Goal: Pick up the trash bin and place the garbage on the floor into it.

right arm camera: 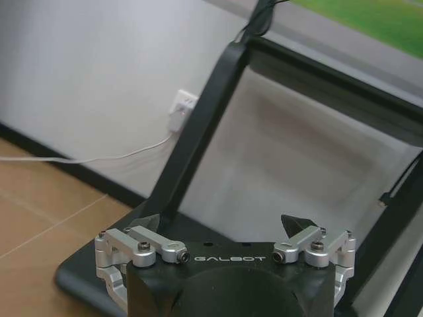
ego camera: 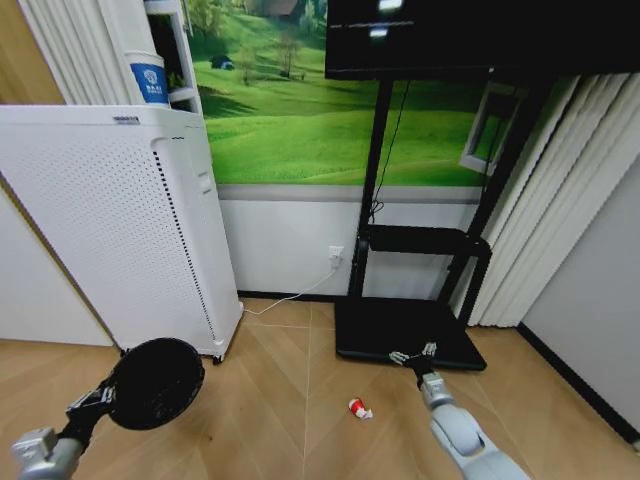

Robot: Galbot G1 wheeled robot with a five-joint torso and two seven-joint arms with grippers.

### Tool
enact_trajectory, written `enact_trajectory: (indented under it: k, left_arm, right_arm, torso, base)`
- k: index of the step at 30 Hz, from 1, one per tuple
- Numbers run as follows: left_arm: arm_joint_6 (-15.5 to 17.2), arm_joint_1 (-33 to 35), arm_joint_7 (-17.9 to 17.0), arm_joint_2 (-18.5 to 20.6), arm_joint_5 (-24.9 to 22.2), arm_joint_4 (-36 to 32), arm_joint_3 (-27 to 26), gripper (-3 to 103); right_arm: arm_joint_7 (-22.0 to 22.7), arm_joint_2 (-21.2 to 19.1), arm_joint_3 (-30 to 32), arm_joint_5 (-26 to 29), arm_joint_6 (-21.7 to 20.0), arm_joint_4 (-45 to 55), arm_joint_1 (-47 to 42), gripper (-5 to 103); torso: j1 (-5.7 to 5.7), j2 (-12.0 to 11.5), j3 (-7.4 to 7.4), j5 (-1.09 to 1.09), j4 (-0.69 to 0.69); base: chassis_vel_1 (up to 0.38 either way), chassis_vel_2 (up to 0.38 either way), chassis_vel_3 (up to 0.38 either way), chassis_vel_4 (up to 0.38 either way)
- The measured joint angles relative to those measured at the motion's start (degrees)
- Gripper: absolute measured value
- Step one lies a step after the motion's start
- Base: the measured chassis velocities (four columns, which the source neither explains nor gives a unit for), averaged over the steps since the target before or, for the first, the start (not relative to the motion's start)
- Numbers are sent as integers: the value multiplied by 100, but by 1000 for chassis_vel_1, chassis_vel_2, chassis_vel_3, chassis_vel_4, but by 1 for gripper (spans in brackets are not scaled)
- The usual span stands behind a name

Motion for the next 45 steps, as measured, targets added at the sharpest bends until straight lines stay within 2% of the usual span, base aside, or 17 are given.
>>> enact_trajectory:
  k: [2,7,11,14,16,17,18,23,29,34,38,45]
  left_arm:
    - [-18,-35,-8,-8,6,30,4,7]
    - [-23,-191,-37,-20,33,97,96,7]
    - [-20,-236,-79,-82,79,54,209,7]
    - [-15,-128,-86,-171,120,-26,200,7]
    - [-17,-115,-85,-176,125,-27,191,7]
    - [-33,-44,-80,-205,143,-28,135,7]
    - [-47,-3,-74,-218,153,-39,102,7]
    - [-65,165,-48,-315,184,-145,-9,7]
    - [-65,227,-50,-383,219,-227,-26,7]
    - [-65,195,-75,-373,225,-236,-7,7]
    - [-43,162,-130,-327,248,-249,93,7]
    - [-47,141,-153,-308,277,-252,206,7]
  right_arm:
    - [-338,-191,124,10,-62,311,-460,100]
    - [-577,-293,94,-29,-173,635,-831,100]
    - [-599,-194,-353,-83,-341,614,-719,100]
    - [-581,-6,-1038,-87,-538,237,-360,100]
    - [-580,2,-1074,-88,-541,214,-342,100]
    - [-586,37,-1348,-130,-543,-27,-196,100]
    - [-610,47,-1492,-182,-510,-189,-93,100]
    - [-742,66,-2037,-314,-324,-934,536,100]
    - [-980,77,-2361,-378,-167,-1547,1050,100]
    - [-1119,85,-2413,-412,-94,-1808,1129,100]
    - [-1194,265,-2451,-558,93,-2257,1155,100]
    - [-1219,493,-2550,-648,158,-2639,1283,100]
  torso:
    - [-2,0,0,3,0]
    - [-2,1,0,1,-3]
    - [-2,0,0,0,-2]
    - [-1,0,1,2,0]
    - [-1,0,1,2,0]
    - [-1,0,1,1,3]
    - [-1,0,0,1,-1]
    - [-1,0,1,0,1]
    - [0,0,1,0,0]
    - [0,0,1,0,0]
    - [0,0,1,1,-1]
    - [0,0,1,1,-2]
  base:
    - [42,-54,-42,56]
    - [15,-15,-13,23]
    - [0,0,0,0]
    - [0,0,0,0]
    - [0,0,0,0]
    - [0,0,0,0]
    - [0,0,0,0]
    - [0,0,0,0]
    - [0,0,0,0]
    - [0,0,0,0]
    - [0,0,0,0]
    - [0,0,0,0]
